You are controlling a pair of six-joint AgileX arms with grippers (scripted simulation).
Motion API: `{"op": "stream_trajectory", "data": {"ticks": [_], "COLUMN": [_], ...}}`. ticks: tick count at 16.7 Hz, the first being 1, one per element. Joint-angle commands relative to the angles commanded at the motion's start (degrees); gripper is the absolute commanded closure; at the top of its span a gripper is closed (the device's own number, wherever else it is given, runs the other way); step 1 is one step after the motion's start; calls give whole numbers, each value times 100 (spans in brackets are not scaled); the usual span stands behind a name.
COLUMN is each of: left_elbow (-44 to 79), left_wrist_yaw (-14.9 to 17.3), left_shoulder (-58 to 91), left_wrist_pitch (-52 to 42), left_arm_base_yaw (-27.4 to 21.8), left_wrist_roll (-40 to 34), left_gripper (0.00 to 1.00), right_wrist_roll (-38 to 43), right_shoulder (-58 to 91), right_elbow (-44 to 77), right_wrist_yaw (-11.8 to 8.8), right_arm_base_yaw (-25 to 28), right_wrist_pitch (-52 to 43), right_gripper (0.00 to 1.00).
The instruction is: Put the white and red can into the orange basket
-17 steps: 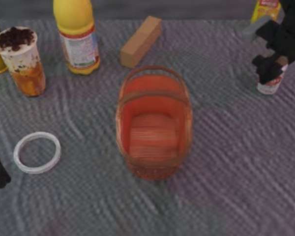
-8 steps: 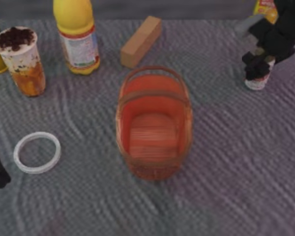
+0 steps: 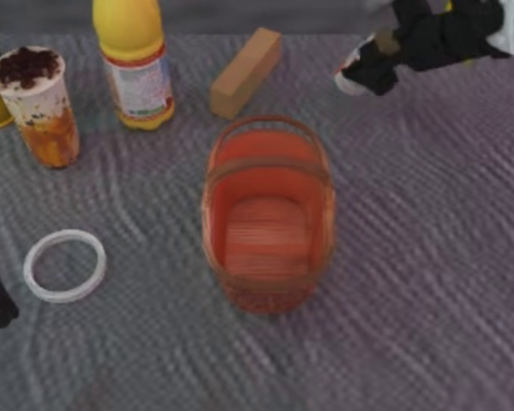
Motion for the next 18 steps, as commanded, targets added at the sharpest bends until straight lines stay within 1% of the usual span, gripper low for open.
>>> {"op": "stream_trajectory", "data": {"ticks": [6,8,10,12,14,15,18], "left_elbow": [0,0,0,0,0,0,0], "left_wrist_yaw": [0,0,0,0,0,0,0], "left_shoulder": [0,0,0,0,0,0,0], "left_wrist_pitch": [0,0,0,0,0,0,0], "left_arm_base_yaw": [0,0,0,0,0,0,0], "left_wrist_roll": [0,0,0,0,0,0,0], "left_gripper": [0,0,0,0,0,0,0], "right_wrist_roll": [1131,1484,1801,2056,2219,2258,2265], "right_shoulder": [-1105,-1411,-1659,-1841,-1949,-1973,-1978], "right_elbow": [-1750,-2310,-2814,-3221,-3484,-3546,-3558], "right_wrist_yaw": [-1836,-2378,-2839,-3193,-3410,-3460,-3470], "right_arm_base_yaw": [436,568,683,771,826,839,841], "right_wrist_pitch": [3762,4781,5595,6172,6502,6575,6589], "right_gripper": [100,100,100,100,100,100,100]}}
